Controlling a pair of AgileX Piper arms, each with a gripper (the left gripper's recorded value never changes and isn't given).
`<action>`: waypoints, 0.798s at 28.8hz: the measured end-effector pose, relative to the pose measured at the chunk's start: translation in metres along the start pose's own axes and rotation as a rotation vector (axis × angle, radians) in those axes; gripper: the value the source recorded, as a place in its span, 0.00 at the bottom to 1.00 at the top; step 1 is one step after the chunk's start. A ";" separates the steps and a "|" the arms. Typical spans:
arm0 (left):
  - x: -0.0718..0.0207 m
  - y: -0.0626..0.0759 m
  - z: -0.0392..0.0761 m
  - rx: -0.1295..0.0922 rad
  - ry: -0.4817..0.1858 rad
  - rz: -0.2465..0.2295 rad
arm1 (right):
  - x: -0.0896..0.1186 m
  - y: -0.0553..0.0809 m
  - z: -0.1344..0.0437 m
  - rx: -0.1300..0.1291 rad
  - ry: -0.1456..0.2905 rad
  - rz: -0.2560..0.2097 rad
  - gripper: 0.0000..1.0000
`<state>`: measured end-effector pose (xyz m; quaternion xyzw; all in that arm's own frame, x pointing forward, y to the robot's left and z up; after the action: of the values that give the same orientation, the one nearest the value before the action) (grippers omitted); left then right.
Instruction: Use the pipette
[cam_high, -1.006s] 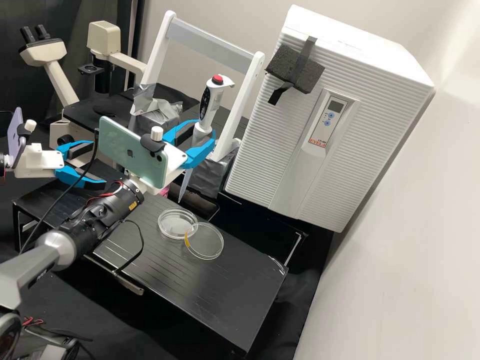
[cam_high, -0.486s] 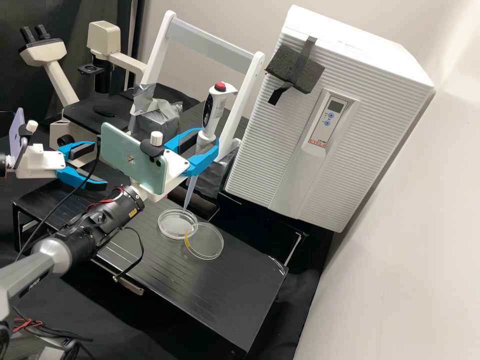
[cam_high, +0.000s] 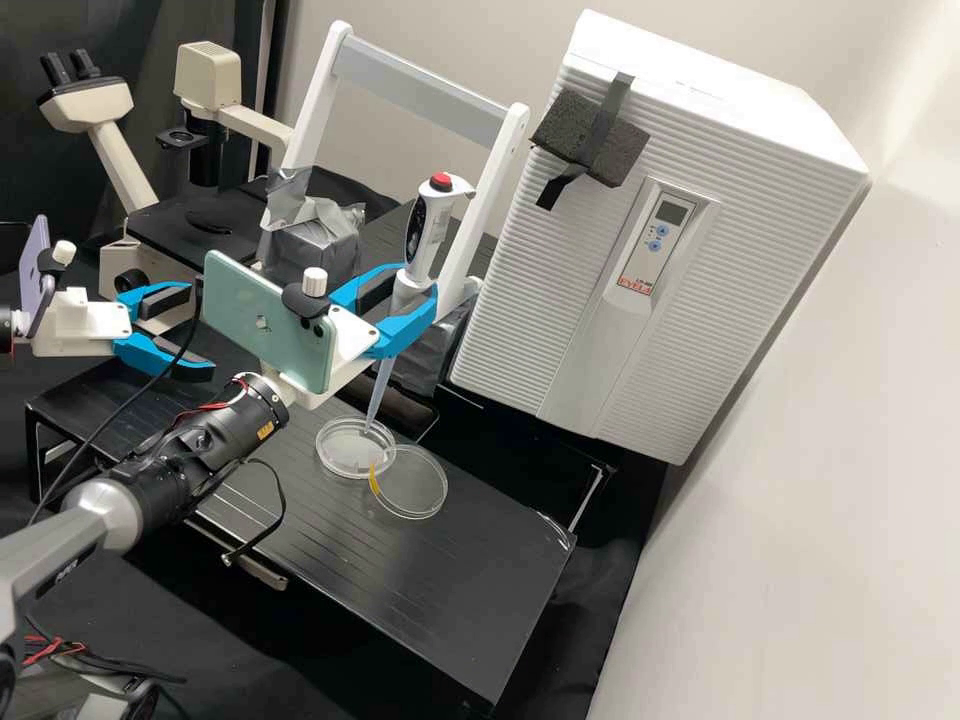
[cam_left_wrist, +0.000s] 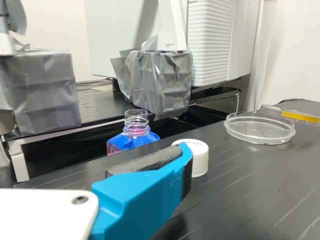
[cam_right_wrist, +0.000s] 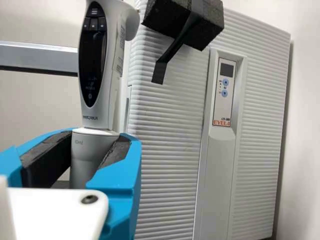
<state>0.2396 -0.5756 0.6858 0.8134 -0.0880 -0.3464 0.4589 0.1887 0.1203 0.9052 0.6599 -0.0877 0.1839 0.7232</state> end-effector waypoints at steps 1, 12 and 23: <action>0.0000 0.000 0.000 -0.001 -0.001 0.000 | 0.000 0.000 0.000 0.000 0.000 0.000 0.00; -0.0066 0.046 0.000 0.024 -0.020 0.139 | 0.023 0.005 -0.033 0.018 0.129 -0.032 0.00; -0.0030 0.090 -0.019 0.080 0.030 0.259 | 0.091 -0.011 -0.085 0.062 0.306 -0.256 0.00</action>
<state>0.2654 -0.6122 0.7667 0.8181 -0.1991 -0.2681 0.4681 0.2663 0.2169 0.9194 0.6521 0.1135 0.1910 0.7248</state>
